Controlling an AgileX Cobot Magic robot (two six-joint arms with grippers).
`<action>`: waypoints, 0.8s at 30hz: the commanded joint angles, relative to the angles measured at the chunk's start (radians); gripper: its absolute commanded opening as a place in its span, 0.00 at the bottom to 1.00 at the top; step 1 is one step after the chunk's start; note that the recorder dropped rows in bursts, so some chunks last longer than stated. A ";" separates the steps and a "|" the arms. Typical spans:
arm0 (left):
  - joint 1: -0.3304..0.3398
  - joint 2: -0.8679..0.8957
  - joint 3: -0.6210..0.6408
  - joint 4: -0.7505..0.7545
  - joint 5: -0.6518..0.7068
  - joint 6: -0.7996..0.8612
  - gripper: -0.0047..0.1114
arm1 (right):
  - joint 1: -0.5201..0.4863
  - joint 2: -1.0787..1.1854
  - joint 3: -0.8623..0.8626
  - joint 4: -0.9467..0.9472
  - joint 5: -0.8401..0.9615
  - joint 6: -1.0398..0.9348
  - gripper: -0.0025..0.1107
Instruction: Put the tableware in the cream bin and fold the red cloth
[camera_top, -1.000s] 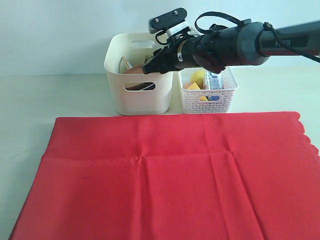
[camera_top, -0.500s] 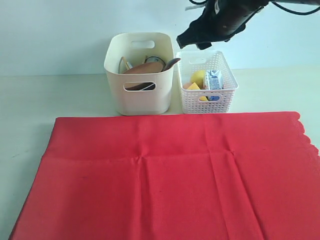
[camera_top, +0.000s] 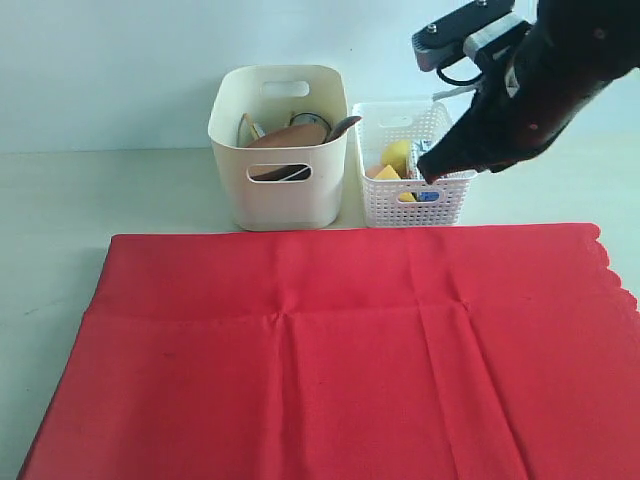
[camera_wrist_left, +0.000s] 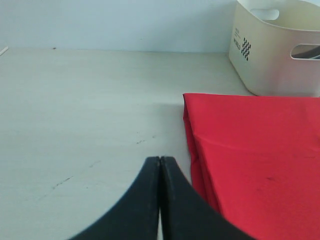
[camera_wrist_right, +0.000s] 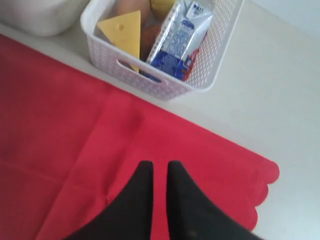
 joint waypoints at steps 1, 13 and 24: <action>-0.005 -0.006 0.003 0.001 -0.013 -0.001 0.04 | 0.001 -0.098 0.061 0.000 0.056 -0.006 0.03; -0.005 -0.006 0.003 0.001 -0.013 -0.001 0.04 | 0.001 -0.376 0.275 0.014 0.117 -0.006 0.03; -0.005 -0.006 0.003 0.001 -0.013 -0.001 0.04 | 0.001 -0.464 0.438 0.080 -0.044 0.020 0.03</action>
